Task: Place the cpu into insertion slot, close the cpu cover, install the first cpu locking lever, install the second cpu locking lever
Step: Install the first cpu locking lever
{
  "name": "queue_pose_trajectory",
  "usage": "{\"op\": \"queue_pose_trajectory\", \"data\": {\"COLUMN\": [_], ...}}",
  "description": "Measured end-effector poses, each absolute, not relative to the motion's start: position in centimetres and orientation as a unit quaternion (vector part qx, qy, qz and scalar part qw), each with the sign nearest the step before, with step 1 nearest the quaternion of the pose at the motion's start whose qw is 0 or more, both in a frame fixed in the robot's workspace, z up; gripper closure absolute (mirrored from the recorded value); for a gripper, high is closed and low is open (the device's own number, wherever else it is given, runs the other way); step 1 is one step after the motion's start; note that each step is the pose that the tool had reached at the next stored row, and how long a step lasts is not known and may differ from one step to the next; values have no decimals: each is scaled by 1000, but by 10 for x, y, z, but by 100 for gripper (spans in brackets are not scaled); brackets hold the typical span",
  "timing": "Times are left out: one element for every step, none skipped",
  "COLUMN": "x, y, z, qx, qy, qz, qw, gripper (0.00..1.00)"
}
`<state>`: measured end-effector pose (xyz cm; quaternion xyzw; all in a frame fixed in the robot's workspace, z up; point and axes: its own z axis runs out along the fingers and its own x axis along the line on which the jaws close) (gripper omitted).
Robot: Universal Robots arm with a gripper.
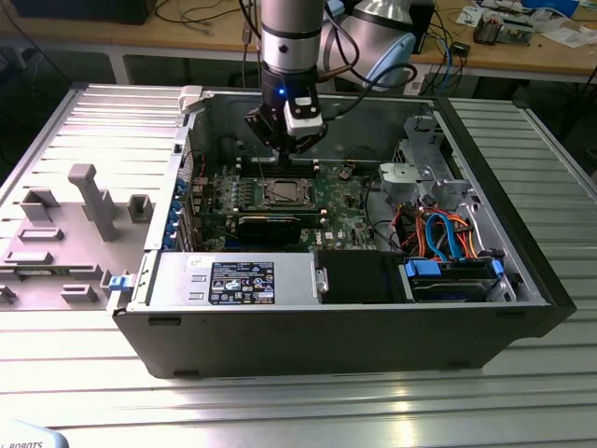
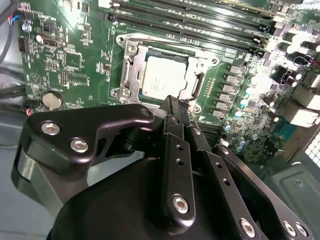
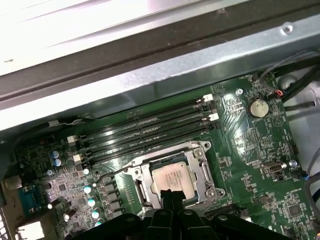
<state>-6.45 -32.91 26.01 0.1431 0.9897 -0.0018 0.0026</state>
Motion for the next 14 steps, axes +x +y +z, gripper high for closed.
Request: {"op": "queue_pose_trajectory", "data": {"x": [-65, -65, -65, -65, -65, -65, -65, -65, -65, -65, -65, -65, -65, -65], "y": [-329, -329, -329, -329, -329, -329, -329, -329, -329, -329, -329, -329, -329, -329], "z": [260, 260, 260, 260, 260, 260, 260, 260, 260, 260, 260, 260, 260, 260], "qx": [138, 125, 113, 103, 94, 78, 65, 58, 55, 53, 53, 53, 52, 52], "qy": [990, 992, 994, 995, 996, 997, 998, 998, 999, 999, 999, 999, 999, 999], "qz": [0, 0, 0, 0, 0, 0, 0, 0, 0, 0, 0, 0, 0, 0], "qw": [2, 2, 2, 2, 2, 2, 2, 2, 2, 2, 2, 2, 2, 2], "gripper": [89, 89, 89, 89, 89, 89, 89, 89, 89, 89, 89, 89, 89, 89]}}
